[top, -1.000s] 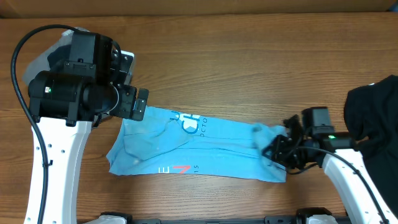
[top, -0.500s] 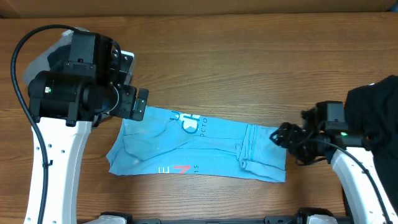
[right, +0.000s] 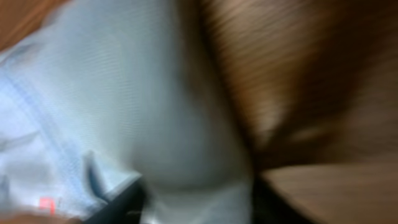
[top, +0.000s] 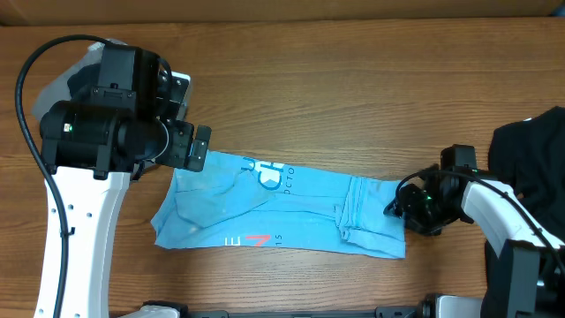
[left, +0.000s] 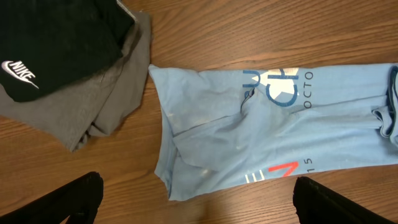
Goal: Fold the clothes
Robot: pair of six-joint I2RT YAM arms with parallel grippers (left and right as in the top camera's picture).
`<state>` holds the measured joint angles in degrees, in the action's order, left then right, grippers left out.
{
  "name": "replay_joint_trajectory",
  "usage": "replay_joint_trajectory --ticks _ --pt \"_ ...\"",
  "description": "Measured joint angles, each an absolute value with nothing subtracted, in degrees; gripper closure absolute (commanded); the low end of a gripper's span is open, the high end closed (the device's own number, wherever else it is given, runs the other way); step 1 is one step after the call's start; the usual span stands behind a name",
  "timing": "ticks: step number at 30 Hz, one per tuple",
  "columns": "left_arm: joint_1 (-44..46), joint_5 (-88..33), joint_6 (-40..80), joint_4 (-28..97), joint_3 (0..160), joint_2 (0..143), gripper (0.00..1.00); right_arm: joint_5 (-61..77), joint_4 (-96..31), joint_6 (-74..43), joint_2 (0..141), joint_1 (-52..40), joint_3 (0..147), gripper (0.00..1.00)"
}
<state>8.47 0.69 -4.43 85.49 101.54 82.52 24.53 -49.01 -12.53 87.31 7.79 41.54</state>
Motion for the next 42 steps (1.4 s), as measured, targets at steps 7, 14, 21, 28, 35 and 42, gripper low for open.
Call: replay_joint_trajectory --ticks 7,14,21,28,35,42 --pt "8.5 0.7 -4.4 85.7 101.5 82.5 0.00 27.4 -53.6 -7.7 86.1 8.9 42.5 0.96" --pt "8.5 0.8 -4.4 85.5 101.5 82.5 0.00 18.9 -60.9 -11.8 77.5 10.5 52.1 0.96" --pt "8.5 0.9 -4.4 85.4 101.5 82.5 0.00 14.3 -64.4 -14.8 74.1 5.9 56.4 0.96" --pt "8.5 0.9 -4.4 85.3 101.5 82.5 0.00 12.6 -58.6 -20.8 75.0 -7.2 55.3 0.96" --pt "8.5 1.0 -4.4 85.3 101.5 82.5 0.00 10.0 -52.6 -26.2 81.3 -20.9 55.3 0.96" --pt "8.5 1.0 -4.4 85.3 101.5 82.5 0.00 6.8 -50.5 -29.2 86.1 -30.0 55.0 0.96"
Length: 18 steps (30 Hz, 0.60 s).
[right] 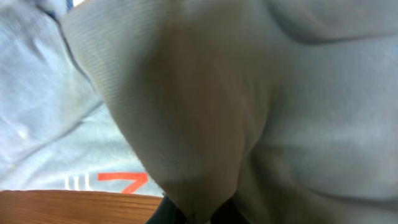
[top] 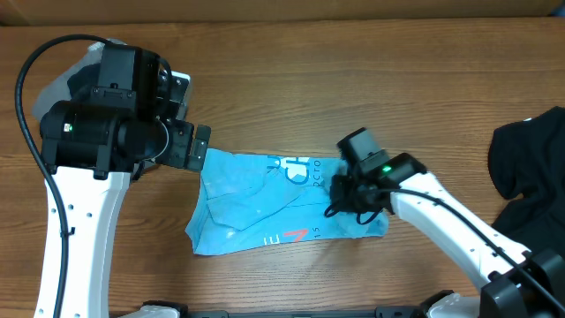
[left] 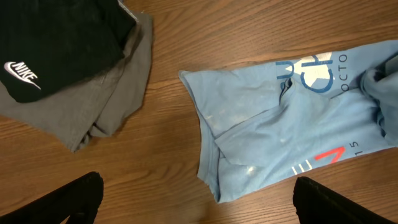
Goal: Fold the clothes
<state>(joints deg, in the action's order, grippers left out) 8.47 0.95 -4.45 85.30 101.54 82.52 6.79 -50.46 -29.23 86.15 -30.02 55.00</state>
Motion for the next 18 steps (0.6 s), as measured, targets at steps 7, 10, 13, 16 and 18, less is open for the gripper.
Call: replay_joint_trajectory --ticks 7,10,13,16,18 --pt "8.5 1.1 -4.4 85.3 101.5 82.5 0.00 1.6 -54.6 -30.5 86.1 -28.0 56.6 0.96" --pt "8.5 1.1 -4.4 85.3 101.5 82.5 0.00 2.2 -53.1 -30.1 85.9 -27.7 57.8 0.96" --pt "8.5 1.1 -4.4 85.3 101.5 82.5 0.00 2.8 -51.9 -31.6 85.9 -29.3 58.1 0.95" --pt "8.5 1.1 -4.4 85.3 101.5 82.5 0.00 3.1 -49.7 -34.2 86.1 -32.6 58.1 0.83" --pt "8.5 1.1 -4.4 85.3 101.5 82.5 0.00 3.4 -47.8 -36.1 87.1 -35.0 58.1 0.53"
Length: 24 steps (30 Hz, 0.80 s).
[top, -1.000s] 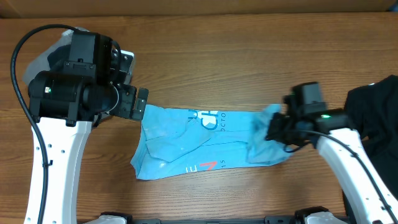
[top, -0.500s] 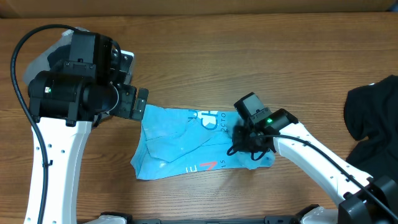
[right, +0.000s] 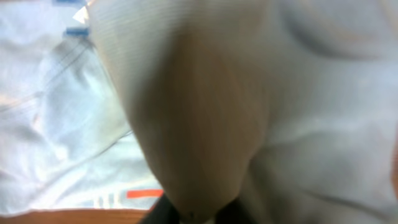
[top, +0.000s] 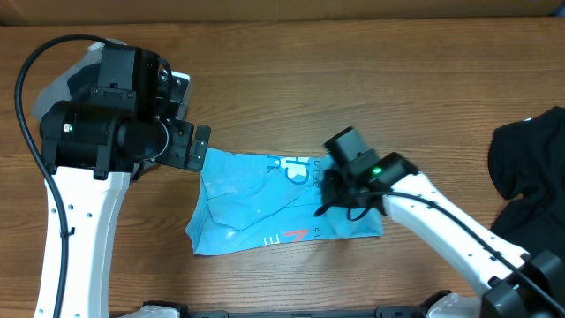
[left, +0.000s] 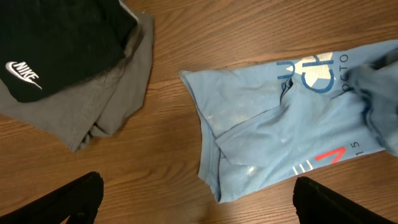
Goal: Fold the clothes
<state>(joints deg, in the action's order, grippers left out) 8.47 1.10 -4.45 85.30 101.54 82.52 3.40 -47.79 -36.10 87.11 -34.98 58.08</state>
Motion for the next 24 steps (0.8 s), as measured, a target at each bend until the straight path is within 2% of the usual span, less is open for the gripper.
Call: replay_joint_trajectory --ticks 1,3,12,13,16,19,24 --pt "8.5 1.1 -4.4 85.3 101.5 82.5 0.00 3.6 -47.2 -36.3 87.7 -35.7 58.1 0.48" --pt "8.5 1.1 -4.4 85.3 101.5 82.5 0.00 3.9 -46.0 -37.3 89.2 -37.4 58.1 0.45" --pt "8.5 1.1 -4.4 86.0 101.5 82.5 0.00 4.2 -50.3 -38.1 89.6 -34.0 62.1 0.46" --pt "8.5 1.1 -4.4 86.0 101.5 82.5 0.00 4.2 -51.1 -38.0 89.1 -32.8 62.7 0.50" --pt "8.5 1.1 -4.4 86.0 101.5 82.5 0.00 4.1 -54.5 -37.1 88.0 -29.5 63.8 0.78" --pt "8.5 0.7 -4.4 86.1 101.5 82.5 0.00 4.1 -56.7 -37.4 88.0 -26.7 63.5 0.89" --pt "8.5 -4.0 -4.2 85.7 101.5 82.5 0.00 8.6 -54.3 -39.1 89.9 -26.8 59.4 0.96"
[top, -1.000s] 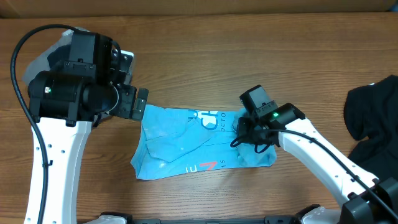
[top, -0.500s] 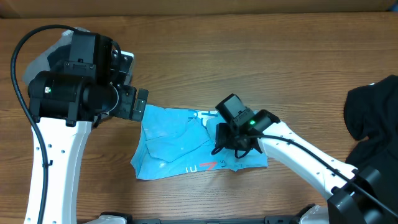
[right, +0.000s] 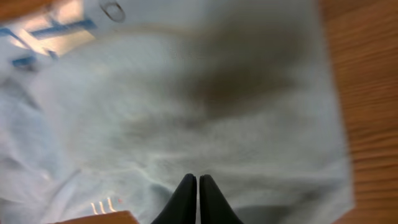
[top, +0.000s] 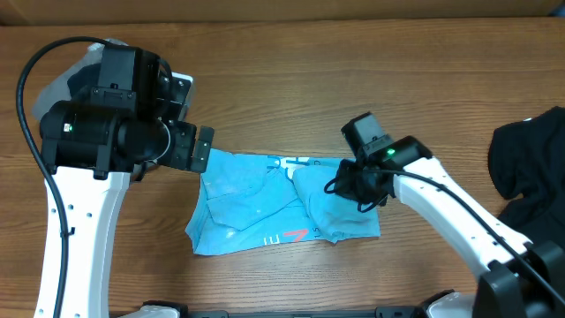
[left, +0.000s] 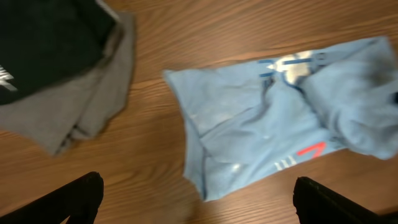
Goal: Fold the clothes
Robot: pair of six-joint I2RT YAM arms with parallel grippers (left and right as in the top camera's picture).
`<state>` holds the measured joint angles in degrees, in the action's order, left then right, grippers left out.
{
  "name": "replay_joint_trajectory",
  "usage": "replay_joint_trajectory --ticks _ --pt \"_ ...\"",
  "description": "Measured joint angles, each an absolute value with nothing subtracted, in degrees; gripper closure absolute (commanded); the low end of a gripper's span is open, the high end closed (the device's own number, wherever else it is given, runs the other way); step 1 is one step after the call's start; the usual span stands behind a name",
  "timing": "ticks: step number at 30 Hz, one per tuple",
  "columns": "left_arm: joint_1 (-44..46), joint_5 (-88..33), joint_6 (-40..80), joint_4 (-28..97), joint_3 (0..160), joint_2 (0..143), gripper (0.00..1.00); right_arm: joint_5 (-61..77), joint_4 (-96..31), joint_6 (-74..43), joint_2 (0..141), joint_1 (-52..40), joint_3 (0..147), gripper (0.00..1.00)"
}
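Observation:
A light blue shirt [top: 282, 209] lies on the wooden table [top: 353, 79], its right part doubled over onto the middle; it also shows in the left wrist view [left: 273, 118]. My right gripper [top: 353, 187] hangs just above the folded-over part. In the right wrist view its fingers [right: 198, 186] are pressed together with nothing between them, and the blue cloth [right: 186, 93] lies below. My left gripper [top: 200, 148] stands open at the shirt's upper left corner. Its fingers [left: 81, 196] are spread wide over bare wood near the shirt's left edge.
A black garment [top: 530, 168] lies at the table's right edge. A stack of grey and black clothes [left: 56, 68] sits left of the shirt, under my left arm [top: 97, 132] in the overhead view.
The right gripper no longer holds the raised fold. The fold now lies flat on the shirt, and the gripper sits shut a little further right. The left wrist view has shifted slightly.
The shirt first lay stretched long with the right gripper at its right end. Then that end was over the shirt's middle, held by the gripper, then a little further left. Now it rests on the shirt, which is about half as long.

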<state>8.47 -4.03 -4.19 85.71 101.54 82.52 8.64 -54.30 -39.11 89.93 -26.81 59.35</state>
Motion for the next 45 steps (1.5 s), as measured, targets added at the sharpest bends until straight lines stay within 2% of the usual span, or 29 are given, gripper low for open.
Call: replay_joint_trajectory --ticks 5,11,18,24,30,36,43,45 --pt "8.5 -8.0 -3.4 85.7 101.5 82.5 0.00 18.1 -47.2 -41.8 95.7 -32.2 52.7 0.96" --pt "8.5 -7.9 0.7 85.4 99.2 82.4 0.00 24.3 -39.0 -42.8 97.6 -38.0 51.7 0.96" --pt "8.5 -3.3 9.8 78.6 82.9 82.7 0.00 25.5 -39.9 -39.7 96.5 -34.0 54.6 0.93" --pt "8.4 -2.4 14.2 68.1 68.6 83.0 0.00 23.0 -42.0 -36.2 89.3 -31.2 57.8 0.87" --pt "6.6 -2.3 17.7 57.8 58.3 83.1 0.00 20.6 -46.5 -34.4 81.4 -28.5 59.2 0.86" --pt "1.6 -7.3 15.5 47.2 50.1 85.0 0.00 19.5 -49.3 -33.6 77.7 -27.0 59.2 0.85" --pt "1.4 -11.4 8.1 44.5 49.4 94.2 0.00 18.3 -50.2 -33.1 77.3 -27.0 59.2 0.85" --pt "1.4 -11.9 7.2 44.7 50.4 95.4 0.08 17.9 -50.2 -33.1 77.3 -27.0 59.2 0.85"
